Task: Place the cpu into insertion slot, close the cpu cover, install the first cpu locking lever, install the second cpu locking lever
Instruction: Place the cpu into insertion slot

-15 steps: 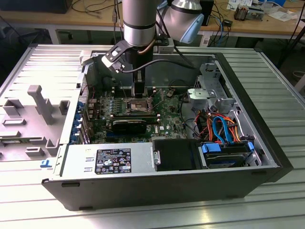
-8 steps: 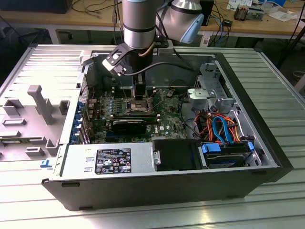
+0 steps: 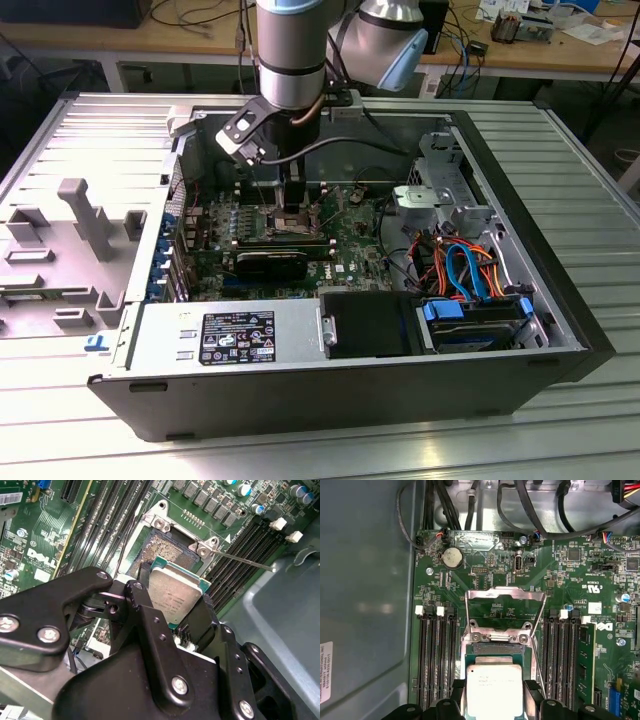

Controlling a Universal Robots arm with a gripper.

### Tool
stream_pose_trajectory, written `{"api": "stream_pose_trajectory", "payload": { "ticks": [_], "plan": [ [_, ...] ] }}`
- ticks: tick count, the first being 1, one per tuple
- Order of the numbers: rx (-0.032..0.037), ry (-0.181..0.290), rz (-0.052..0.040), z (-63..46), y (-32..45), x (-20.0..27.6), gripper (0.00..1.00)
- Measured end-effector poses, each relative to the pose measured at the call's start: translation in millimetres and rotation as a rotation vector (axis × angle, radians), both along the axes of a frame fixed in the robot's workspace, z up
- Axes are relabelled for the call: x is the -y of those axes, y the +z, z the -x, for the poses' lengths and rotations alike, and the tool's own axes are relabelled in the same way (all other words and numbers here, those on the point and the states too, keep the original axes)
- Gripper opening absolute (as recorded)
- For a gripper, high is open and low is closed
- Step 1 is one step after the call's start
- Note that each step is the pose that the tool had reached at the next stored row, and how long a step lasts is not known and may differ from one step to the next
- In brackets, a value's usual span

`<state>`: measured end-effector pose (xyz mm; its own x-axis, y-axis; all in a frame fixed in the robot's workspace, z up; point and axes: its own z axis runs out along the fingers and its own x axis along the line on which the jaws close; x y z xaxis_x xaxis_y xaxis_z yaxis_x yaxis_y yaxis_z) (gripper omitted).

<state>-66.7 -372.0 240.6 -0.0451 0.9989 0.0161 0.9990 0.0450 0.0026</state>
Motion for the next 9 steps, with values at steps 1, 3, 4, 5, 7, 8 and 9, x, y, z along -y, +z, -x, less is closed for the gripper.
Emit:
{"api": "stream_pose_trajectory", "payload": {
  "ticks": [1, 3, 4, 5, 7, 8, 9],
  "plan": [
    [0.0001, 0.000, -0.0003, 0.0, -0.5, 0.0, 0.55],
    [0.0001, 0.000, -0.0003, 0.4, -2.1, 0.1, 0.55],
    [0.0000, 0.000, -0.0003, 0.9, -3.0, 0.2, 0.55],
    [0.0001, 0.000, -0.0003, 1.2, -3.9, 0.2, 0.55],
    [0.0001, 0.000, -0.0003, 2.5, -6.4, 0.6, 0.55],
    [0.0001, 0.000, -0.0003, 2.6, -7.1, 0.7, 0.55],
    [0.0002, 0.000, -0.0004, 2.8, -8.4, 1.0, 0.55]
  ]
}}
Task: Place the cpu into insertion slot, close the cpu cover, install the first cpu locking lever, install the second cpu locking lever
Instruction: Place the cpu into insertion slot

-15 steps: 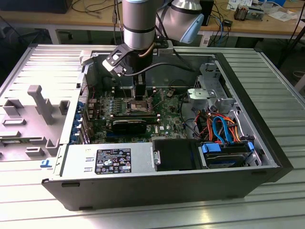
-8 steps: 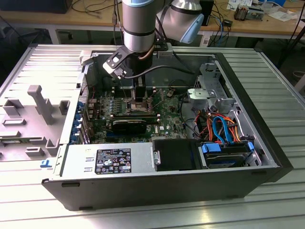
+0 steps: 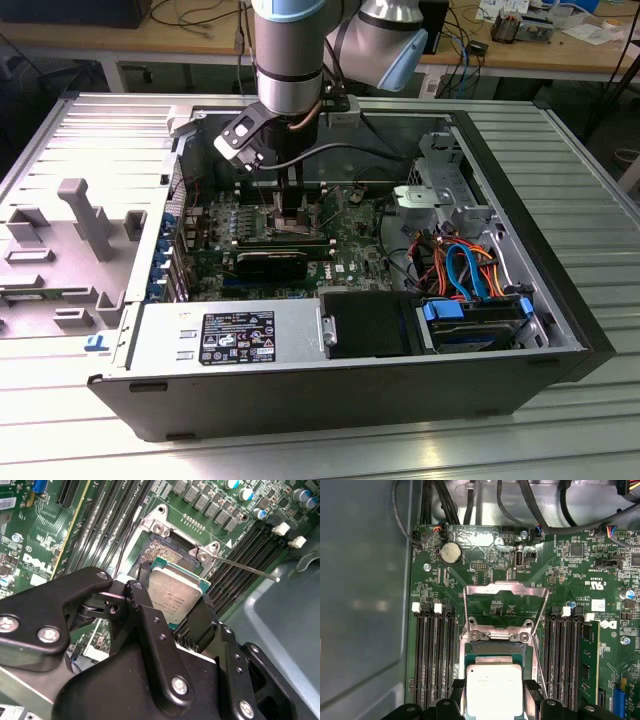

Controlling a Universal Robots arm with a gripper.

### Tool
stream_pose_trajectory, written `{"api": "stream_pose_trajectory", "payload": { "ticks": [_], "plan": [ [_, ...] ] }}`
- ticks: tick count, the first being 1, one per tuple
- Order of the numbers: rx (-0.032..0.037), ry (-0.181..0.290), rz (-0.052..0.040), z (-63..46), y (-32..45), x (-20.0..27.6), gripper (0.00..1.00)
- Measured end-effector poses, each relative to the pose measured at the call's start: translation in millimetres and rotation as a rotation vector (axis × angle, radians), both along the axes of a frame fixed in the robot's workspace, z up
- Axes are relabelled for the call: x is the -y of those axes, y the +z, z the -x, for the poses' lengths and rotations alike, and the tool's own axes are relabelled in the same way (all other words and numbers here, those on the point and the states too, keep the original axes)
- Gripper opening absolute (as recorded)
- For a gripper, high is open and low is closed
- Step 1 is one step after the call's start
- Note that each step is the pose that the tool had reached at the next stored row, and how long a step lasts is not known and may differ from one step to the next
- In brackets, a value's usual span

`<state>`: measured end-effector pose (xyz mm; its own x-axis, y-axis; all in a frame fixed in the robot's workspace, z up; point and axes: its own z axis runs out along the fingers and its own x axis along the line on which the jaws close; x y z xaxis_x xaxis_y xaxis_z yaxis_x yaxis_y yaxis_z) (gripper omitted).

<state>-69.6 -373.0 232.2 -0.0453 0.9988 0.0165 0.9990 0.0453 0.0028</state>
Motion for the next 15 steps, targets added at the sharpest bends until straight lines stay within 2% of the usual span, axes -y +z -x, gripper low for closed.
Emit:
{"api": "stream_pose_trajectory", "payload": {
  "ticks": [10, 15],
  "plan": [
    [0.0000, -0.003, 0.0020, 0.1, -14.0, 6.5, 0.55],
    [0.0001, -0.010, 0.0019, -0.2, -18.4, 10.0, 0.55]
  ]
}}
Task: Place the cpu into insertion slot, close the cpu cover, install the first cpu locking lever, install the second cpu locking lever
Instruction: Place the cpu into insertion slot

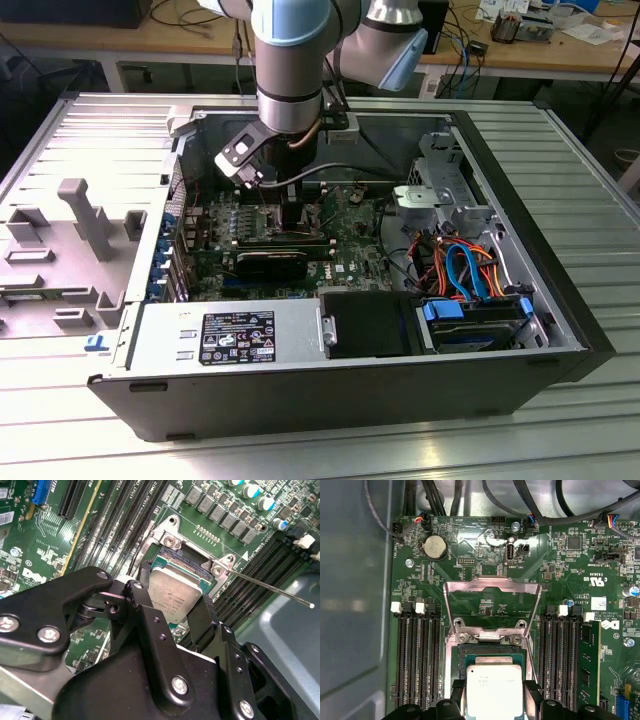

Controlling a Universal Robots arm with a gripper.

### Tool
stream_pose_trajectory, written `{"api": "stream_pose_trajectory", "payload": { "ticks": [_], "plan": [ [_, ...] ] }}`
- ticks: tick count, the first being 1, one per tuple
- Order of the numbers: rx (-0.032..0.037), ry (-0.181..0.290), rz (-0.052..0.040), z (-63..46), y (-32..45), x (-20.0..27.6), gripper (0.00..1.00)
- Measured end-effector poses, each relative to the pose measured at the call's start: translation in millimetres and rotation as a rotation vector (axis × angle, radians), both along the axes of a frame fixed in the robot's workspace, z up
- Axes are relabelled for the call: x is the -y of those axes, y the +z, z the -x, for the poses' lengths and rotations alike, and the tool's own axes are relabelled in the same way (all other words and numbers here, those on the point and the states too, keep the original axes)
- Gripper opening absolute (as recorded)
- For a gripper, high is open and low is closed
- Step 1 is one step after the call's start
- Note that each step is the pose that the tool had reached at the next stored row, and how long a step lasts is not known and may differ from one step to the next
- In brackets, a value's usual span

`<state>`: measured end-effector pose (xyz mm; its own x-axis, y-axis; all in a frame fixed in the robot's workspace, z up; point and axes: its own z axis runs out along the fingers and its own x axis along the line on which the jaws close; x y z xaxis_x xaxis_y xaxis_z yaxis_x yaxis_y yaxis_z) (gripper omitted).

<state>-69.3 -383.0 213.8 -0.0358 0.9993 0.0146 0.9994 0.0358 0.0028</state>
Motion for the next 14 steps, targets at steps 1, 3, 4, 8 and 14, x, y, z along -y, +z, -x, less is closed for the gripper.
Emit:
{"api": "stream_pose_trajectory", "payload": {
  "ticks": [1, 3, 4, 8, 14],
  "plan": [
    [-0.0001, -0.001, 0.0002, -0.4, -0.7, 0.1, 0.55],
    [-0.0001, -0.002, 0.0003, -1.6, -2.4, 0.2, 0.55],
    [-0.0002, -0.003, 0.0003, -2.3, -3.3, 0.2, 0.55],
    [-0.0002, -0.003, 0.0004, -3.8, -5.5, 0.0, 0.55],
    [0.0001, -0.003, 0.0004, -4.0, -6.7, -5.9, 0.55]
  ]
}}
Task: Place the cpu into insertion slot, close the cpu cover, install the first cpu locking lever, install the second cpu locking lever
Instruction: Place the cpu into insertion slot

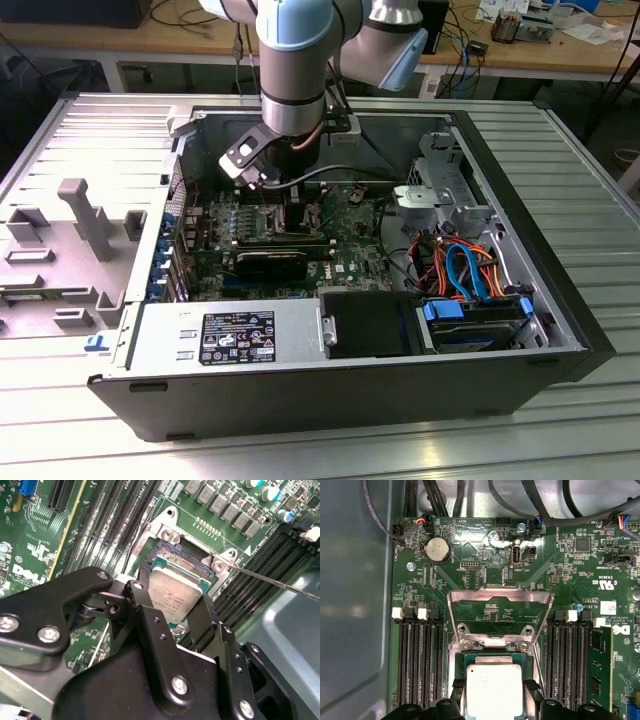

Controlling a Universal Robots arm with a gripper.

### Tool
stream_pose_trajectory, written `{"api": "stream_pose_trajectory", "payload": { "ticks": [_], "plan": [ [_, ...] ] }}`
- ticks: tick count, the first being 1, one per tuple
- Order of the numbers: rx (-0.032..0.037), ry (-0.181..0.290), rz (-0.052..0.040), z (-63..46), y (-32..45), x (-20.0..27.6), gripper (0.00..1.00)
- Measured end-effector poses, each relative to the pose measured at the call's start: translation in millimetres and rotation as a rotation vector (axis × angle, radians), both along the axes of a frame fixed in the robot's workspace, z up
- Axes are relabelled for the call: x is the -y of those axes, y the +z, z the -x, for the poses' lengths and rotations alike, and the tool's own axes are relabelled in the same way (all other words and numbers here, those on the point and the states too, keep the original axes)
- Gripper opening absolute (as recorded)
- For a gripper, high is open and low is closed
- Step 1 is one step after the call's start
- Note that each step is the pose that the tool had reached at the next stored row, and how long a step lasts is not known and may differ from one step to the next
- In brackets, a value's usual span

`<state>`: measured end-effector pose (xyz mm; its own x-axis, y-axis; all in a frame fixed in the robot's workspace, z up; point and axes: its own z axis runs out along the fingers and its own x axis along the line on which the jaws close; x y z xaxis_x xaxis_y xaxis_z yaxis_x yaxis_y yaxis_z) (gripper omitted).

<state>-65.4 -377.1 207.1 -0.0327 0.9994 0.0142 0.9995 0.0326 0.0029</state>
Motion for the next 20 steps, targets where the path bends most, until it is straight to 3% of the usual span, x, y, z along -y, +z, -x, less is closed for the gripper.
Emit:
{"api": "stream_pose_trajectory", "payload": {
  "ticks": [5, 16, 20],
  "plan": [
    [-0.0003, -0.008, 0.0004, 0.9, -6.2, -0.2, 0.55],
    [-0.0002, -0.016, 0.0002, 3.5, -10.1, -0.2, 0.55],
    [-0.0002, -0.016, 0.0002, 3.5, -10.2, -0.2, 0.62]
  ]
}}
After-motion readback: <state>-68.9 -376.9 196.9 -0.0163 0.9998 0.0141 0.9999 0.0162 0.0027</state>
